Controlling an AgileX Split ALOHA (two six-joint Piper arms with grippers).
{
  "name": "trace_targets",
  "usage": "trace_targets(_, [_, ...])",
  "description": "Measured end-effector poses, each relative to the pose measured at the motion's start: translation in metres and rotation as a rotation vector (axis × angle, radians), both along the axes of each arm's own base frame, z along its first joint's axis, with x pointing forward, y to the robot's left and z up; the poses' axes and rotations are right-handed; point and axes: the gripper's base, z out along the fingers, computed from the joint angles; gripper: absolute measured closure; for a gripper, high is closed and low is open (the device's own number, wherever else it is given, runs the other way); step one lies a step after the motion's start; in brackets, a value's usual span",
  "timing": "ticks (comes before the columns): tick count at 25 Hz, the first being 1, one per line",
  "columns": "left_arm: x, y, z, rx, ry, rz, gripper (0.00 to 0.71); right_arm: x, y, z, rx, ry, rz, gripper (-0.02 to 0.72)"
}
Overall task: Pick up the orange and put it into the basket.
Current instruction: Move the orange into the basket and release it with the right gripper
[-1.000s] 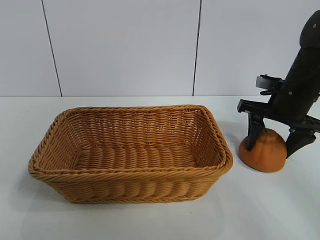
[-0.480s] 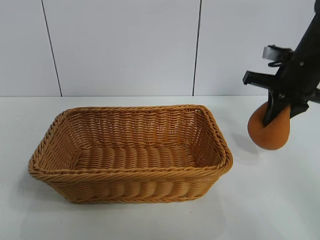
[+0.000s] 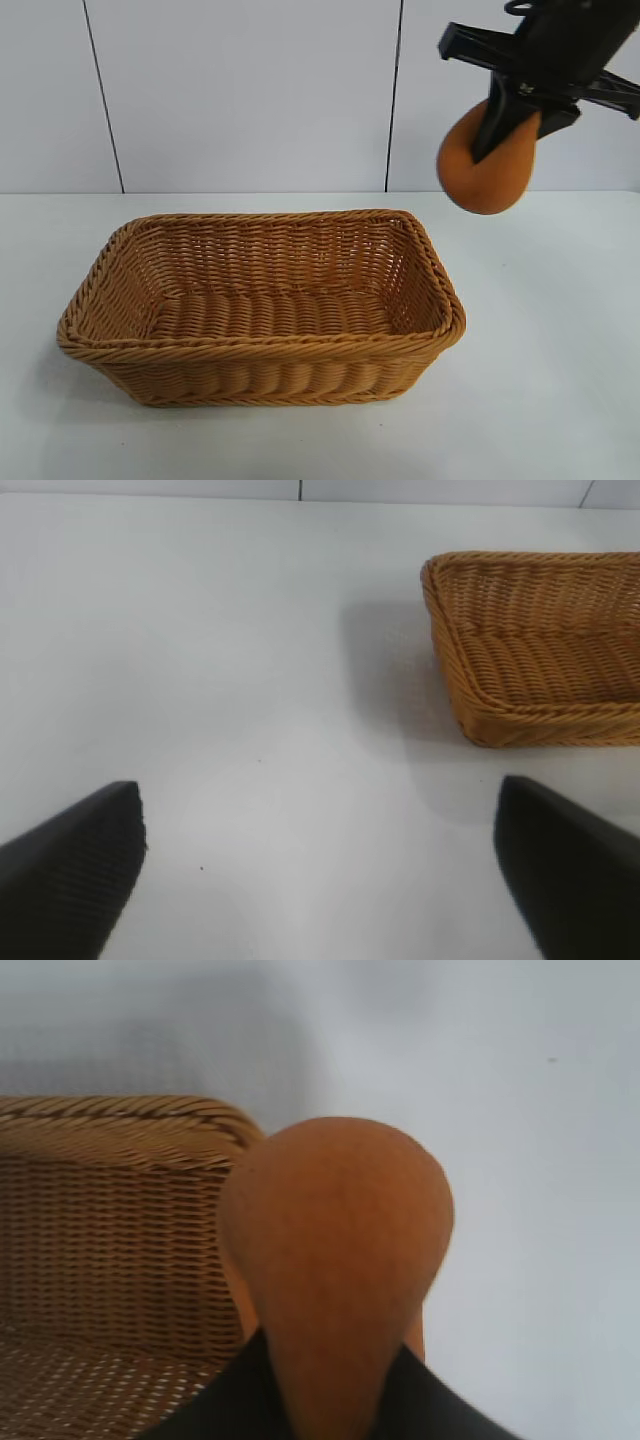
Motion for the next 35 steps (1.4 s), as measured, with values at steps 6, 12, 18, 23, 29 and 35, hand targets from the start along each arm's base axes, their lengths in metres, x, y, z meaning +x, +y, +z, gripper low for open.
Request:
trace_targets(6, [0.0,0.0,0.0,0.0,0.0,0.0,0.037,-0.02,0.057,0.004,0.059,-0.069,0.091,0.651])
trace_targets(12, [0.0,0.0,0.0,0.0,0.0,0.0,0.037,-0.031,0.094,-0.006,0.117,-0.07,0.126,0.651])
trace_targets(18, [0.0,0.0,0.0,0.0,0.0,0.0,0.037,-0.025,0.115,-0.046,0.132,-0.015,0.111,0.651])
trace_targets(23, [0.0,0.0,0.0,0.0,0.0,0.0,0.037,-0.015,0.122,-0.091,0.094,0.04,0.089,0.651])
trace_targets(29, [0.0,0.0,0.0,0.0,0.0,0.0,0.037,-0.012,0.125,-0.121,0.079,0.101,0.065,0.651])
trace_targets(35, [0.0,0.0,0.0,0.0,-0.001,0.0,0.037,-0.012,0.125,-0.12,0.084,0.105,0.063,0.414])
